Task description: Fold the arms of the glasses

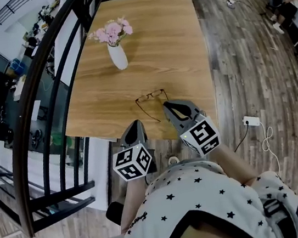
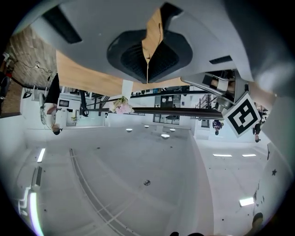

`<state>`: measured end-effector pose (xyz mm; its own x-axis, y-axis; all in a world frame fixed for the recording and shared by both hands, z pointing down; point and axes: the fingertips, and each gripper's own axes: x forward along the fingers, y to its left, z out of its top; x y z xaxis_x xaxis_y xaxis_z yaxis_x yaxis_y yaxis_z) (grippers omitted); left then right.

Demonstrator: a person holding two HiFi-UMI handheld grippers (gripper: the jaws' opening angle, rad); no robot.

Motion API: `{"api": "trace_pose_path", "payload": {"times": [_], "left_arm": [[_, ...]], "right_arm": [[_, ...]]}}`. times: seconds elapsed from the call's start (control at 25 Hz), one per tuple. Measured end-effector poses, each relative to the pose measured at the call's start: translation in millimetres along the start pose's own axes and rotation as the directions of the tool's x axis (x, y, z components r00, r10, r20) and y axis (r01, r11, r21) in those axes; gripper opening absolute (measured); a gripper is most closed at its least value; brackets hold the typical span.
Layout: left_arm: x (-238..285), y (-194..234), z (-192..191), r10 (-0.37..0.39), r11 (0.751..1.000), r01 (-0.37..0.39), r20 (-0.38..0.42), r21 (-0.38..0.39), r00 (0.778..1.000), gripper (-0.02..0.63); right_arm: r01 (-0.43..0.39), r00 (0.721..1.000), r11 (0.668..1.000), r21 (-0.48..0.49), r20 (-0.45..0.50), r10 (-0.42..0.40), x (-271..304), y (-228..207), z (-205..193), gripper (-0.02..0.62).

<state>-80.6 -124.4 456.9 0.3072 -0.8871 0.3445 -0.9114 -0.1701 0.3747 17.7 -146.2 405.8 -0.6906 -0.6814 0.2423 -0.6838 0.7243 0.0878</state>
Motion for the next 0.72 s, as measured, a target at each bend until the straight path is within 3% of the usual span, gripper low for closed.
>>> {"api": "trace_pose_path", "payload": {"times": [0.32,0.72], "left_arm": [[6.3,7.2,-8.3,0.06,0.998,-0.061,-0.012,-0.025,0.998,0.008],[8.1,27.8,-26.4,0.085,0.995,-0.087,-0.064,-0.039,0.994,0.008]], "right_arm": [[-0.074,0.994,0.993,-0.086,-0.081,0.067,19.9,-9.8,-24.4,0.018],[-0.158,0.963,0.955,-0.249,-0.254,0.093,60.8,-13.9,-64.2,0.018]]}}
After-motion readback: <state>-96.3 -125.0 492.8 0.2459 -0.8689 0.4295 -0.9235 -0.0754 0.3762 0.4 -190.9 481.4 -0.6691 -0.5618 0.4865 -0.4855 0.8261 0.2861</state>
